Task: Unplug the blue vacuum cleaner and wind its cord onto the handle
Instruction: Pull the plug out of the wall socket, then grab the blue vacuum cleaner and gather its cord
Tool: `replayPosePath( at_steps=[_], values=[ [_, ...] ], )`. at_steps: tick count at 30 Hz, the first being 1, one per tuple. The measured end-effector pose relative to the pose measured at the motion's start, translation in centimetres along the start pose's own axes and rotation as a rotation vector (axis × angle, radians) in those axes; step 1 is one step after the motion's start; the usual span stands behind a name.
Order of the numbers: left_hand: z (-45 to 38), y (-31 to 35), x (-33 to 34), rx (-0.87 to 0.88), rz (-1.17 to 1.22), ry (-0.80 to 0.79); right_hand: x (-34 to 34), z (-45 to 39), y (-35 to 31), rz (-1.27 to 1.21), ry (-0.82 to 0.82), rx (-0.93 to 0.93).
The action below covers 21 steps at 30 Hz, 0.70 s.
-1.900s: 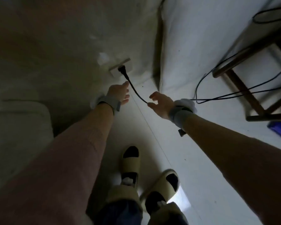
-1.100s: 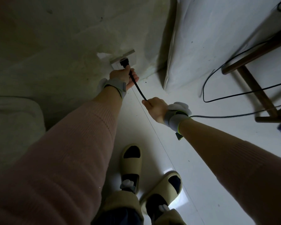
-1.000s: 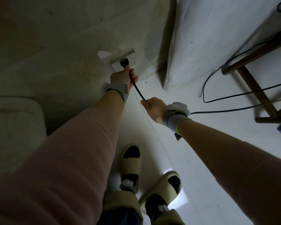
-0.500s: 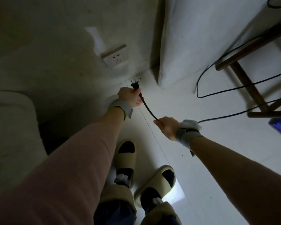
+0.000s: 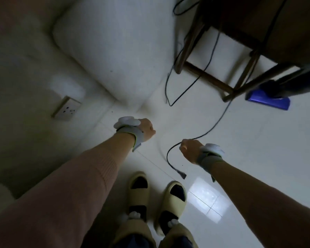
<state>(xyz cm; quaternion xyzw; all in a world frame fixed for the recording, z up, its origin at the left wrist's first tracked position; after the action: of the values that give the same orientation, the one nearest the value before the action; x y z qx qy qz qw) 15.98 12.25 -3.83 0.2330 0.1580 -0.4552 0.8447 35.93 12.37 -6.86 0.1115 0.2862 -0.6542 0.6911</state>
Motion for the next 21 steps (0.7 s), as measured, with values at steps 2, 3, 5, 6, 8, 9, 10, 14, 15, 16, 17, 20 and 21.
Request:
replayPosePath(
  at_steps=[2,3,5,6,8,9,10,14,15,16,17,20,21],
  values=[
    [1.4,4.1,-1.9,0.085,-0.067,-0.004,-2.3,2.5,1.9,-0.113,0.043,0.041],
    [2.2,6.5,-3.1,0.145,-0.101,-0.003,-3.6,3.9,2.9,-0.177,0.057,0.061],
    [4.9,11.5,-6.1,0.209,-0.17,-0.014,-7.5,7.2,4.7,-0.32,0.093,0.102],
    [6.4,14.2,-7.9,0.254,-0.195,-0.006,-9.9,9.2,5.6,-0.4,0.128,0.113],
    [10.3,19.5,-11.4,0.326,-0.213,-0.006,-14.7,13.7,7.2,-0.565,0.219,0.128],
    [12.7,22.3,-13.3,0.37,-0.232,0.018,-17.3,16.4,8.3,-0.648,0.295,0.144],
    [15.2,25.6,-15.3,0.413,-0.251,0.048,-20.5,19.9,9.3,-0.716,0.358,0.163],
    [23.2,33.7,-20.0,0.53,-0.252,0.102,-29.0,30.0,12.0,-0.873,0.532,0.185],
    [25.1,35.6,-20.9,0.567,-0.258,0.106,-30.5,32.3,12.8,-0.912,0.585,0.191],
    [26.9,37.8,-22.0,0.605,-0.273,0.118,-32.5,34.9,13.7,-0.934,0.636,0.202],
    [28.5,39.7,-22.8,0.626,-0.262,0.12,-34.0,36.9,14.7,-0.95,0.679,0.219],
    [32.3,45.2,-24.6,0.696,-0.245,0.138,-37.2,41.6,18.1,-0.969,0.774,0.257],
    [33.4,47.1,-24.8,0.71,-0.27,0.161,-38.0,42.8,19.4,-0.984,0.8,0.272]
  ],
)
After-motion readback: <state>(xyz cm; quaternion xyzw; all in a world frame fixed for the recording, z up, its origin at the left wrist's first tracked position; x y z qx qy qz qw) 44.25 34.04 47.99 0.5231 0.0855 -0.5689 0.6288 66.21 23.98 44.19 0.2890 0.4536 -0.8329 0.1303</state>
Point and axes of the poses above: each hand's wrist, its own z-axis away from the middle knuckle, its own x-axis out of the palm, y = z × x, the point moved 4 cm from there along -z, towards the middle knuckle, and after that the axes turned 1 degree about -z, right-handed, at the moved point
